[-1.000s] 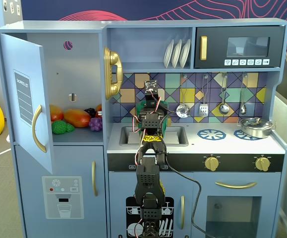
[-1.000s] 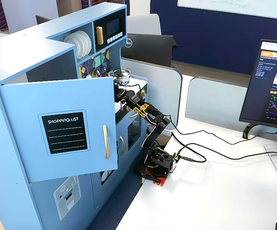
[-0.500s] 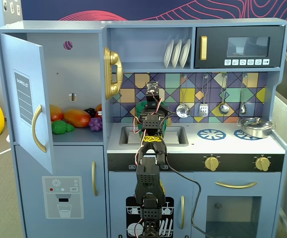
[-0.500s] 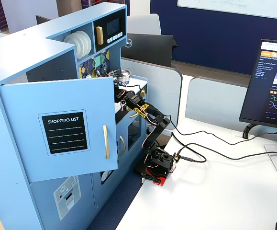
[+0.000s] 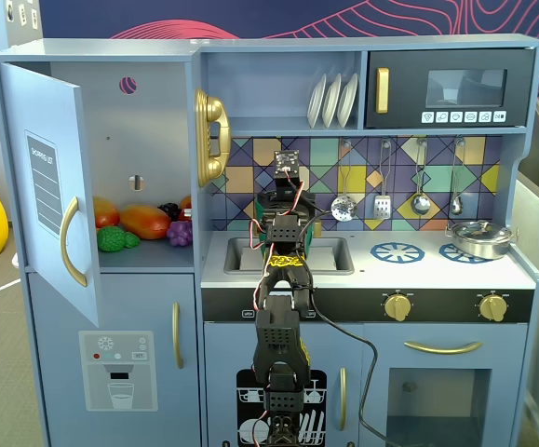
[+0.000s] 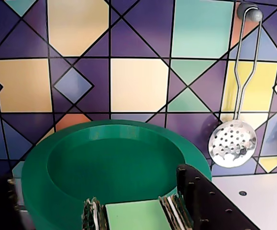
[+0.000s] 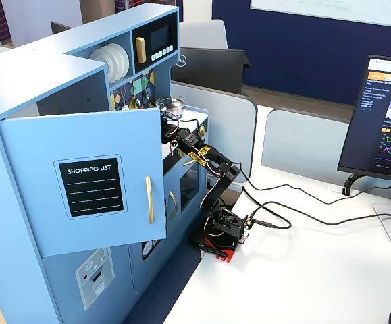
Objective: Pick up the lid from the counter and put it on the green recipient
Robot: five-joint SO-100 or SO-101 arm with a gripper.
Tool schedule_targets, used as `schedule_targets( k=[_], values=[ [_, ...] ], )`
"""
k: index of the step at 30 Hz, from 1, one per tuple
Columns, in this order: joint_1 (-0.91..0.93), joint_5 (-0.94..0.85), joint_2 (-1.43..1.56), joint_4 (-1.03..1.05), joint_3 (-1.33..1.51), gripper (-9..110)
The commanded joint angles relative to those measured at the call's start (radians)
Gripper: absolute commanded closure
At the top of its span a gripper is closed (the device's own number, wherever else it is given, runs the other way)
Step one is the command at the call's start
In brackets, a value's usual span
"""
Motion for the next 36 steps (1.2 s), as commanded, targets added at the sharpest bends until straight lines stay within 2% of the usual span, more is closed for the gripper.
schedule_targets(
  k=[1,8,21,24,27,28,36],
  values=[
    [-0.014,-0.005,0.104,-0.023,-0.028,62],
    [0.028,0.020,0.275,0.021,0.063,65],
    [0.052,0.067,0.775,0.385,0.522,69],
    [0.054,0.063,0.854,0.453,0.637,77],
    [0.055,0.000,0.928,0.497,0.775,98],
    [0.057,-0.020,0.950,0.526,0.819,102],
    [0.054,0.037,1.029,0.612,1.137,102]
  ],
)
